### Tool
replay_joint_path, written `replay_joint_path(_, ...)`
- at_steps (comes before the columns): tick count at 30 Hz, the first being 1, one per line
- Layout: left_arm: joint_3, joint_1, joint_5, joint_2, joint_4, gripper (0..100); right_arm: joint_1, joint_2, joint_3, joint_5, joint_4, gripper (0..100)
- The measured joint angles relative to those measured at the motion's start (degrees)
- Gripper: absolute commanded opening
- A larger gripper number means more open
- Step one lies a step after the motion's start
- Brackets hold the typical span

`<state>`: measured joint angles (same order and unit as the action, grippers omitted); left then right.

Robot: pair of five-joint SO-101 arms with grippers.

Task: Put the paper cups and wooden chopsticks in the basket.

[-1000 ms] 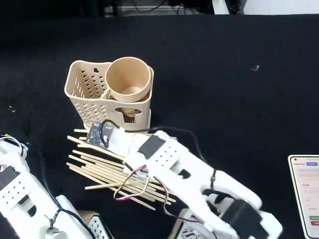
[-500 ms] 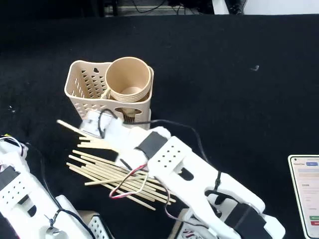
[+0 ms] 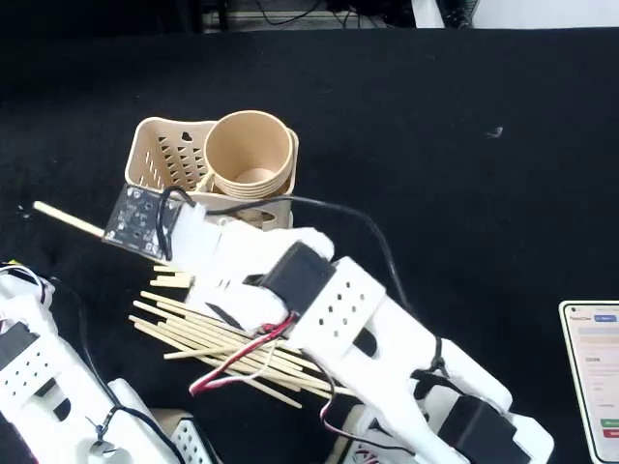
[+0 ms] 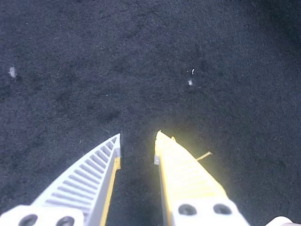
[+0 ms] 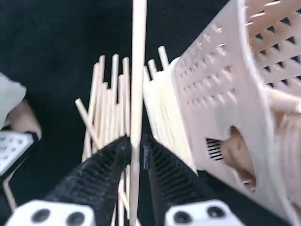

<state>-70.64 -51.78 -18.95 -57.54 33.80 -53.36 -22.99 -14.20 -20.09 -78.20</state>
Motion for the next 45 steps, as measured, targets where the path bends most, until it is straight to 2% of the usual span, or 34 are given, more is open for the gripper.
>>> replay_joint_path(4, 0.0, 0.0, 0.0, 0.0, 0.0, 13, 0.4, -1.1, -5.5, 0.0, -5.3, 1.0)
replay_joint_path(7, 0.0, 0.0, 0.0, 0.0, 0.0, 13, 1.3, -3.7, -15.3, -0.4, -3.6, 1.0)
replay_joint_path(13, 0.0, 0.0, 0.0, 0.0, 0.0, 13, 1.2, -9.5, -40.9, -3.3, 11.4, 2.1)
replay_joint_path(18, 0.0, 0.0, 0.0, 0.0, 0.0, 13, 1.4, -8.2, -51.2, -5.7, 20.9, 11.9)
replay_joint_path(24, 0.0, 0.0, 0.0, 0.0, 0.0, 13, 1.7, -1.8, -51.8, -5.9, 27.3, 12.7)
replay_joint_path(32, 0.0, 0.0, 0.0, 0.0, 0.0, 13, 1.5, -4.8, -47.1, -6.2, 18.5, 13.1)
replay_joint_path(39, 0.0, 0.0, 0.0, 0.0, 0.0, 13, 1.0, -7.1, -47.0, -6.2, 15.4, 13.2)
replay_joint_path(45, 0.0, 0.0, 0.0, 0.0, 0.0, 13, -6.3, -7.1, -45.6, -3.6, 13.5, 23.9)
